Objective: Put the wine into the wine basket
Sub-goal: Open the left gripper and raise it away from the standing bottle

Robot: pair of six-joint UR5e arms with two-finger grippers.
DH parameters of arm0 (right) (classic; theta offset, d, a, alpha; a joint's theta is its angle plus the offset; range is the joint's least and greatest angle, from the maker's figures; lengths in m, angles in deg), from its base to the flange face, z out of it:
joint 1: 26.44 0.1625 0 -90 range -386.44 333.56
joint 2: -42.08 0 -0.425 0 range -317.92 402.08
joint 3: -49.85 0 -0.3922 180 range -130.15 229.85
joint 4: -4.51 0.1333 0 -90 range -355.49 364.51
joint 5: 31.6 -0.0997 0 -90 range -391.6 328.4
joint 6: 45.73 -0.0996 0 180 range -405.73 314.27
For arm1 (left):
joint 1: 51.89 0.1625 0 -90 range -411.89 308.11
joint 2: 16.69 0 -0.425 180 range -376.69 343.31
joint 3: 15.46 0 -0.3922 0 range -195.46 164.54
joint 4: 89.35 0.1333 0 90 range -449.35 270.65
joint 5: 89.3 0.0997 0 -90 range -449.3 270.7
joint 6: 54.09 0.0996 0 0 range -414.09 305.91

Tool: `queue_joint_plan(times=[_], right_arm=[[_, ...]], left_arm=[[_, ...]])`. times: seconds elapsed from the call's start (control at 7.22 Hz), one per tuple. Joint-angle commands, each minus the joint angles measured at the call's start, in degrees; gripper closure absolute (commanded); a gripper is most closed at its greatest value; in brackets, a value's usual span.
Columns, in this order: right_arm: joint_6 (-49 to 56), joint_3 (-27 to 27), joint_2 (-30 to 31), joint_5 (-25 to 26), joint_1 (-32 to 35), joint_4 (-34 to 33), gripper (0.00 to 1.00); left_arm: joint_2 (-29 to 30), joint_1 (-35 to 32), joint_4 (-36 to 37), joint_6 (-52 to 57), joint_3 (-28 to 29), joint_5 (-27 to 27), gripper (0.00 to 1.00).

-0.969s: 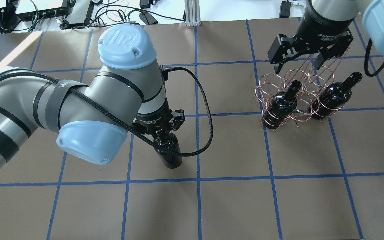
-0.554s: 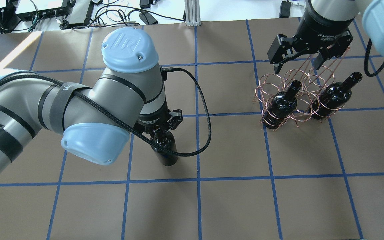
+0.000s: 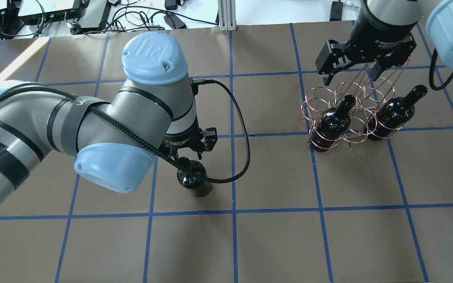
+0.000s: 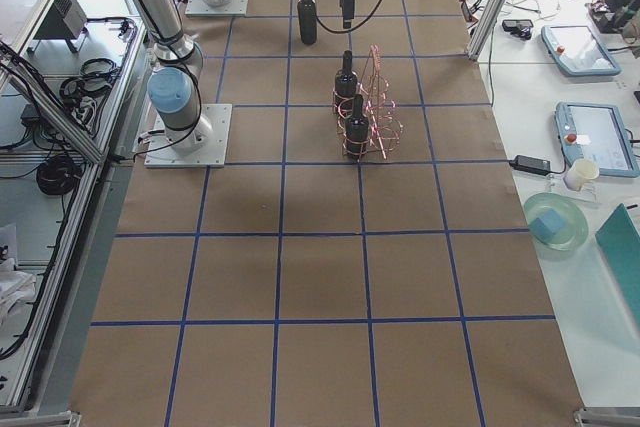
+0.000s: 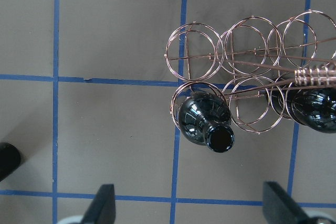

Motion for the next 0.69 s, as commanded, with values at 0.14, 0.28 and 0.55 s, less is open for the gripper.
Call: queue_joint_plan(times=[0.14, 0.28, 0.55], right_arm=[[-0.2, -0.1, 0.1, -0.1, 0.2, -0.3, 0.0], [-0.5, -0.1, 0.1, -0.4, 0.8, -0.3, 0.01], [-13.1, -0.8, -0.7, -2.2, 8.4, -0.5, 0.01]], left_arm=[[-1.5, 2.2, -17.2, 4.6, 13.9, 2.3, 0.0], [-1.4, 8.3, -19.4, 10.5, 18.5, 2.2, 0.0], [-1.8, 19.0, -21.3, 22.8, 19.3, 1.6, 0.0]])
